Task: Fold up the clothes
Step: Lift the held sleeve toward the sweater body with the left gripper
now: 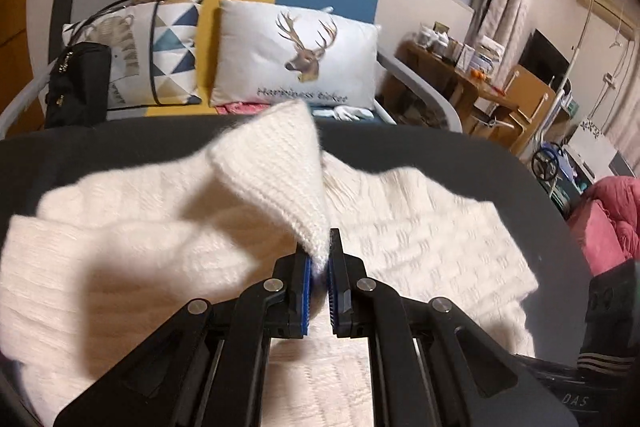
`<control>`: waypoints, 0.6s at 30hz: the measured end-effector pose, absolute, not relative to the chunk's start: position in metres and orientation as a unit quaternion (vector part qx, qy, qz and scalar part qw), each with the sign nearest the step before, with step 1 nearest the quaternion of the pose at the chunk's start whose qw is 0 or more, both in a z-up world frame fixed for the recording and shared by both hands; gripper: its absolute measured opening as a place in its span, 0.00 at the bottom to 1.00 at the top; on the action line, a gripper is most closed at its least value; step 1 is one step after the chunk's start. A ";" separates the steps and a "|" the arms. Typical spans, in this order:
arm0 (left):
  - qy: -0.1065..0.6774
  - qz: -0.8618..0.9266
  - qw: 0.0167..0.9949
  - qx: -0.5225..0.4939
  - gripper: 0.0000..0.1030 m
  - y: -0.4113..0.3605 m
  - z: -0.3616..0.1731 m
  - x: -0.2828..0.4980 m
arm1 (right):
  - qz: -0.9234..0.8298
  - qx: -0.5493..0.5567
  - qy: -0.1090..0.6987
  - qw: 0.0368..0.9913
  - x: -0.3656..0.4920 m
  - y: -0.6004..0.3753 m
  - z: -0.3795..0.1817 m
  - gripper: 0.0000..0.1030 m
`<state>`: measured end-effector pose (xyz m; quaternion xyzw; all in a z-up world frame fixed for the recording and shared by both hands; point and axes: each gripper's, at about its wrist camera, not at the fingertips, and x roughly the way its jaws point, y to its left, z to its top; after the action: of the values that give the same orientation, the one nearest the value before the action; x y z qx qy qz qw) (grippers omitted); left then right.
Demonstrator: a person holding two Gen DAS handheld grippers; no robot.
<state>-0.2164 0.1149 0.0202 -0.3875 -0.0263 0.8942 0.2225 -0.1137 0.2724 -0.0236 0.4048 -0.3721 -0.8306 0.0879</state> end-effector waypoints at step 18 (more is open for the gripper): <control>-0.047 0.902 0.219 -0.368 0.32 0.041 0.009 -0.174 | -0.844 0.387 -0.364 0.072 -0.147 0.272 -0.006 0.27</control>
<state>-0.1740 0.0406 0.0087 -0.3678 -0.0472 0.9024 0.2195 -0.1474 0.2719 -0.0060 0.3874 -0.3639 -0.8440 0.0720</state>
